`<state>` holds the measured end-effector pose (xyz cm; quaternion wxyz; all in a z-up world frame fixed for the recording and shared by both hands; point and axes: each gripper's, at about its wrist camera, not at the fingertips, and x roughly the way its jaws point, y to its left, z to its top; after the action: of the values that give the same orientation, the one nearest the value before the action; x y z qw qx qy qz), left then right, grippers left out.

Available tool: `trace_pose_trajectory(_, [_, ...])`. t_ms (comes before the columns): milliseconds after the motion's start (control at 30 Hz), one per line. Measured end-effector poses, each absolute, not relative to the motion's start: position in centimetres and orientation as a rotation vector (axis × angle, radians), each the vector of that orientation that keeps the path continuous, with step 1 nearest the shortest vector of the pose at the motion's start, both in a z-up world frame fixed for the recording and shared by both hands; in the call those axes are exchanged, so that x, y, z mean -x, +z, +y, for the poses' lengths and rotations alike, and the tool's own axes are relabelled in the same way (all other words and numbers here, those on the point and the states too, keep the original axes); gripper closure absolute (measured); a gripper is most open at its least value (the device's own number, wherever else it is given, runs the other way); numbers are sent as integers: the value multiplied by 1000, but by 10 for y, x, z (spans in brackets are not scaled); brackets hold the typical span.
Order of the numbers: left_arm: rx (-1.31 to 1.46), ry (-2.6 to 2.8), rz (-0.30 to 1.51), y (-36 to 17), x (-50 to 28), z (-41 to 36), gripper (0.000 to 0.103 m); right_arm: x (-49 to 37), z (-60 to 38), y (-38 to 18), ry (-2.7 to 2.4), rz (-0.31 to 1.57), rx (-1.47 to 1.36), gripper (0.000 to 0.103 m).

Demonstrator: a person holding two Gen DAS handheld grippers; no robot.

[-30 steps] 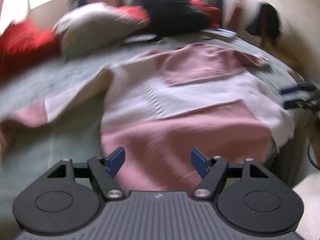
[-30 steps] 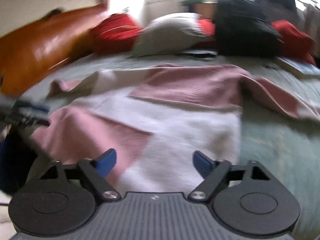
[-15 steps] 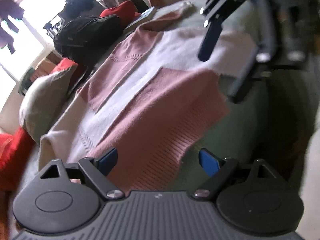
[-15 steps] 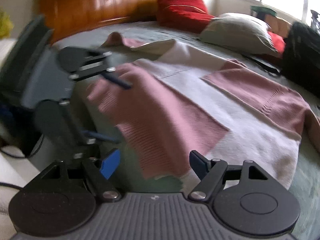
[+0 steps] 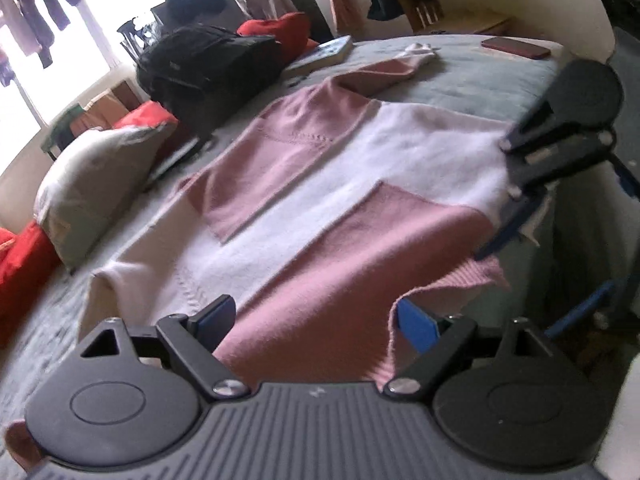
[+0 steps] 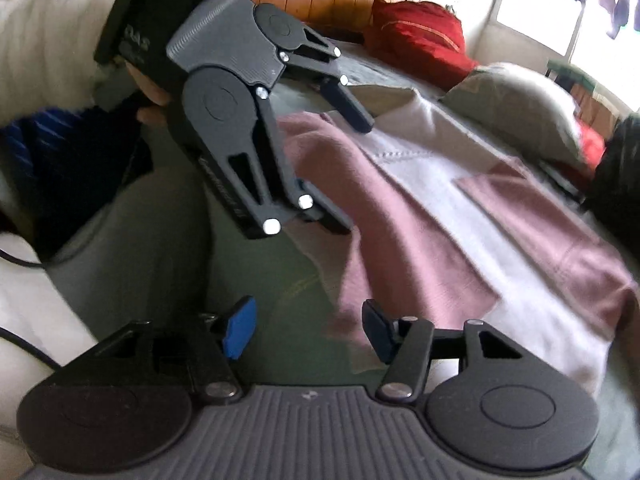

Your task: Fold clothes

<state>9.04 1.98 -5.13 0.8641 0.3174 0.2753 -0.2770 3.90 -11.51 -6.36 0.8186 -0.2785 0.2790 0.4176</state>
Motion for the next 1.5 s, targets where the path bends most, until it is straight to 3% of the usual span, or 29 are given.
trace_pose_trajectory(133, [-692, -538, 585, -56, -98, 19, 15, -32, -107, -59, 901, 519, 659, 50])
trace_pose_trajectory(200, [-653, -544, 610, -54, -109, 21, 15, -31, -101, -58, 946, 510, 669, 60])
trace_pose_trajectory(433, [-522, -545, 681, -51, -134, 26, 15, -45, -78, -84, 897, 498, 816, 68])
trace_pose_trajectory(467, [-518, -543, 683, -52, -133, 27, 15, -48, -76, -90, 886, 499, 837, 76])
trace_pose_trajectory(833, [-425, -514, 636, -33, -115, 56, 15, -42, -58, -102, 812, 397, 971, 77])
trace_pose_trajectory(867, [-419, -508, 632, -31, -114, 58, 15, -41, -55, -105, 809, 389, 985, 78])
trace_pose_trajectory(933, [-410, -497, 622, -27, -111, 62, 15, -41, -53, -103, 795, 384, 988, 91])
trace_pose_trajectory(1000, [-402, -487, 613, -24, -108, 67, 15, -40, -56, -95, 780, 365, 965, 94])
trace_pose_trajectory(1200, [-375, -464, 598, -17, -101, 79, 15, -40, -83, -46, 933, 421, 762, 95])
trace_pose_trajectory(1367, [-398, -459, 617, -21, -102, 86, 14, -60, -105, -37, 974, 579, 641, 92])
trace_pose_trajectory(1433, [-395, -447, 637, -26, -107, 91, 14, -70, -119, -32, 973, 620, 555, 83])
trace_pose_trajectory(1500, [-369, -448, 657, -33, -116, 96, 14, -79, -135, -25, 963, 630, 450, 68])
